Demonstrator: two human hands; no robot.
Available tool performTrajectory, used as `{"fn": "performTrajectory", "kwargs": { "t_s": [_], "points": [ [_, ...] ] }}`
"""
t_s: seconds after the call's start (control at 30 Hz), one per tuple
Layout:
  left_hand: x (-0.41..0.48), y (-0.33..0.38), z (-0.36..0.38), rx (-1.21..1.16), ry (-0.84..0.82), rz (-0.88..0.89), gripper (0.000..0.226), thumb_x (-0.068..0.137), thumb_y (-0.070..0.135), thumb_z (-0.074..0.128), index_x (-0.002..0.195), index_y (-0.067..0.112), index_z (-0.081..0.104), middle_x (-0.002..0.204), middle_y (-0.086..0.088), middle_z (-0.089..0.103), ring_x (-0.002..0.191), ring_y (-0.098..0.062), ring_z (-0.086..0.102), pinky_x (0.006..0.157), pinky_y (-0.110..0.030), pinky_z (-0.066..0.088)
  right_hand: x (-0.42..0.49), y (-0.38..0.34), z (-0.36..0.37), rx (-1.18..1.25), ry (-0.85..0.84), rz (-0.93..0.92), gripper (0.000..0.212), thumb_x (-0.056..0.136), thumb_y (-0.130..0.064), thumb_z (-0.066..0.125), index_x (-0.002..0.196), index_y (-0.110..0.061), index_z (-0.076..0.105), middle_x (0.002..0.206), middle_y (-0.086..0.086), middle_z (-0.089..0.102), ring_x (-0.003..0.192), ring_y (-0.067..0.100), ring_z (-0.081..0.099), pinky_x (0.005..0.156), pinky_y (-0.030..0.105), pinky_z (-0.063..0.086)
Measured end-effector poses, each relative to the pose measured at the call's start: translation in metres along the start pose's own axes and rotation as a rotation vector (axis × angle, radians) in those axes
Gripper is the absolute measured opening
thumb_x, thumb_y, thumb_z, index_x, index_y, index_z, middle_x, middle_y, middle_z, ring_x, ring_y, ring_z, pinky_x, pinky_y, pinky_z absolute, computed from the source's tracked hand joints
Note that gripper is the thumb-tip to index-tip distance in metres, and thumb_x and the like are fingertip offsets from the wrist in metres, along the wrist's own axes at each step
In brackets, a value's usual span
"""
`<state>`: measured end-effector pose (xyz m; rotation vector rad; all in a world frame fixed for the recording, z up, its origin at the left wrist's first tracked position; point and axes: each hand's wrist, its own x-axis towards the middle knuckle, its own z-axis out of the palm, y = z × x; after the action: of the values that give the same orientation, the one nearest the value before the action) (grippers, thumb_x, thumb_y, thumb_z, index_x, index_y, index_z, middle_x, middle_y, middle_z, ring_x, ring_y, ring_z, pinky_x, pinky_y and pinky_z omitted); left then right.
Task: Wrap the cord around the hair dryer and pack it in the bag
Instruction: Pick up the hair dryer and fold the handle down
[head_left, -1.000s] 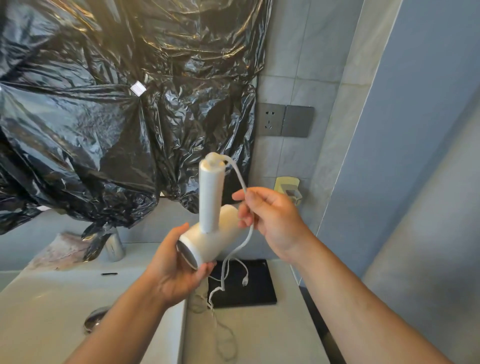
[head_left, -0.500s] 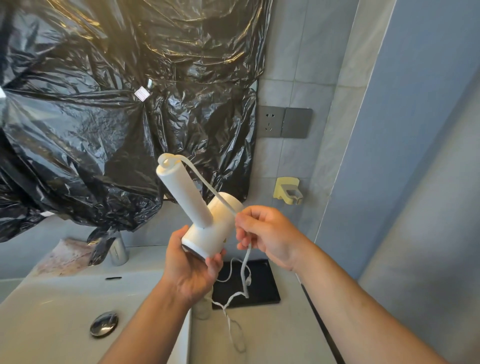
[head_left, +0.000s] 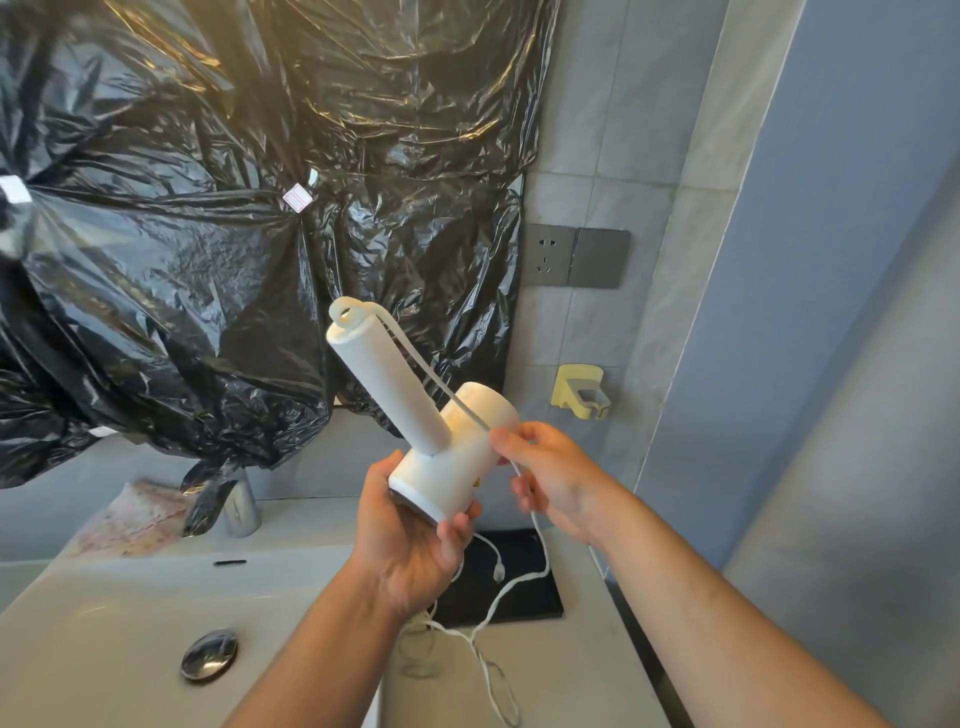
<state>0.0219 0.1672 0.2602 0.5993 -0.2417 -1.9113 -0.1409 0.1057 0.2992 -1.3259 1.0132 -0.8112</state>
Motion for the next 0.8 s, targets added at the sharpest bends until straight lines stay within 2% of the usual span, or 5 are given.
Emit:
{"fn": "performTrajectory", "kwargs": {
  "t_s": [0.3, 0.47, 0.57, 0.67, 0.8],
  "points": [
    [-0.008, 0.006, 0.014, 0.418, 0.109, -0.142, 0.079, 0.085, 0.073, 0.041, 0.091, -0.001, 0.065, 0.063, -0.015, 0.060, 0.041, -0.021, 0.058, 0.034, -0.020, 0.044, 0.007, 0.006, -0.003, 0.374, -0.067, 0.009, 0.034, 0.080, -0.036, 0.067, 0.099, -0.010, 0.058, 0.058, -0.002, 0.056, 0.039, 0.003, 0.035, 0.033, 0.014, 0.024],
    [-0.055, 0.034, 0.017, 1.538, 0.656, 0.933, 0.040, 0.090, 0.051, 0.049, 0.080, 0.013, 0.060, 0.068, 0.000, 0.061, 0.063, -0.023, 0.057, 0.057, -0.034, 0.048, 0.009, -0.004, -0.020, 0.236, 0.092, 0.061, 0.016, 0.086, -0.024, 0.067, 0.088, -0.011, 0.057, 0.055, -0.001, 0.046, 0.036, 0.004, 0.030, 0.031, 0.014, 0.018],
    [-0.072, 0.057, 0.035, 2.276, 0.257, 1.675, 0.033, 0.085, 0.035, 0.066, 0.105, 0.009, 0.070, 0.101, -0.007, 0.069, 0.091, -0.027, 0.063, 0.078, -0.037, 0.052, 0.009, -0.011, -0.022, 0.056, 0.143, 0.079, 0.022, 0.079, -0.029, 0.074, 0.085, -0.012, 0.061, 0.051, -0.002, 0.046, 0.039, 0.006, 0.028, 0.033, 0.016, 0.020],
    [-0.056, 0.077, 0.042, 2.775, 0.105, 1.569, 0.075, 0.071, 0.051, 0.077, 0.132, 0.010, 0.060, 0.133, -0.014, 0.061, 0.124, -0.034, 0.055, 0.107, -0.049, 0.041, 0.009, -0.017, -0.018, -0.020, 0.151, 0.090, 0.029, 0.073, -0.034, 0.079, 0.085, -0.014, 0.062, 0.052, -0.001, 0.045, 0.041, 0.008, 0.027, 0.034, 0.017, 0.020],
    [-0.031, 0.097, 0.029, 3.015, 0.058, 1.460, 0.089, 0.063, 0.050, 0.085, 0.134, 0.008, 0.051, 0.113, -0.012, 0.066, 0.105, -0.033, 0.063, 0.102, -0.052, 0.046, 0.009, -0.031, -0.016, -0.036, 0.129, 0.090, 0.027, 0.073, -0.031, 0.079, 0.086, -0.014, 0.062, 0.061, 0.002, 0.040, 0.041, 0.007, 0.025, 0.034, 0.016, 0.017]
  ]
}}
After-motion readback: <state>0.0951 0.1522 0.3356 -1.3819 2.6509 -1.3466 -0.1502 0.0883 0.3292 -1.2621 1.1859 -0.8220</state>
